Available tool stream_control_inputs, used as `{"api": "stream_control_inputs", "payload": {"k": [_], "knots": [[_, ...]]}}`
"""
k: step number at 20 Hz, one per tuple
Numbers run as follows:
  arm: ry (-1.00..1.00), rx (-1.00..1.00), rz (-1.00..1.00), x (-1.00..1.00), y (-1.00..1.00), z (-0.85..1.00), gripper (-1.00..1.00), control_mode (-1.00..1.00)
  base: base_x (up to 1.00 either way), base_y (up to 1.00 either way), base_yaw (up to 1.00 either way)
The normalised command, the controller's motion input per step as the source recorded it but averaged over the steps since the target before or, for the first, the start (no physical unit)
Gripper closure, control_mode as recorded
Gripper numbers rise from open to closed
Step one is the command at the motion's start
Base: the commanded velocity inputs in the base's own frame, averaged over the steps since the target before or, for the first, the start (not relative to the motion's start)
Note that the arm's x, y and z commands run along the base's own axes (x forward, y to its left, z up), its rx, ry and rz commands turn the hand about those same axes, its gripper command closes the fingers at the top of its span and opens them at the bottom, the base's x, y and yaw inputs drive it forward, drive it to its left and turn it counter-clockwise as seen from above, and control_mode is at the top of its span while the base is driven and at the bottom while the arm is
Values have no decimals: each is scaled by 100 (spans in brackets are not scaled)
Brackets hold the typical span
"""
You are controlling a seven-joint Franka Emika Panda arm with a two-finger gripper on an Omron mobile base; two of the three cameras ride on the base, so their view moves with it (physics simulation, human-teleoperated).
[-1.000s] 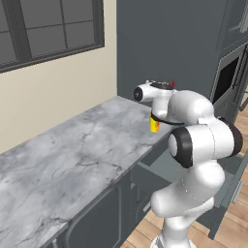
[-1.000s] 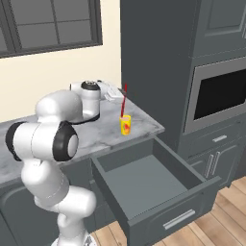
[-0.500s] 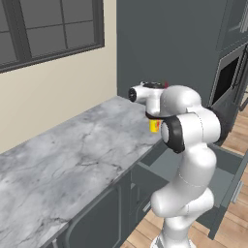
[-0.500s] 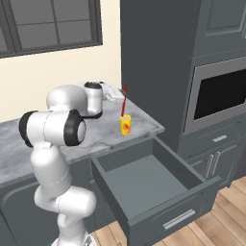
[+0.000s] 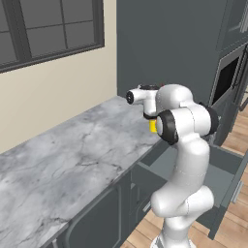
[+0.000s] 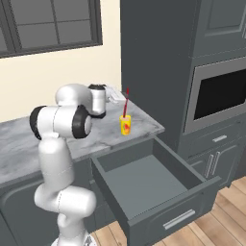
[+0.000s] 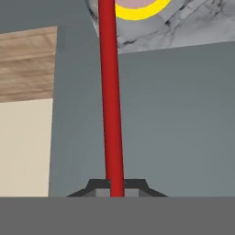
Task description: Pick up the straw from the right drawer and put it inside the smoothie cup.
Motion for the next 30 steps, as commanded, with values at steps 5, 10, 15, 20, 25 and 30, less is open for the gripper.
{"api": "stream_control_inputs", "payload": {"k": [5,10,15,20,25,30], "knots": [[0,0,0,37,0,-24,100,-100,0,0,0],[0,0,0,32,0,-30,100,-100,0,0,0],[0,0,0,34,0,-28,100,-100,0,0,0],[0,0,0,33,0,-19,100,-100,0,0,0],[-8,0,0,-1,0,-1,100,-100,0,0,0],[-12,0,0,-51,0,0,100,-100,0,0,0]]}}
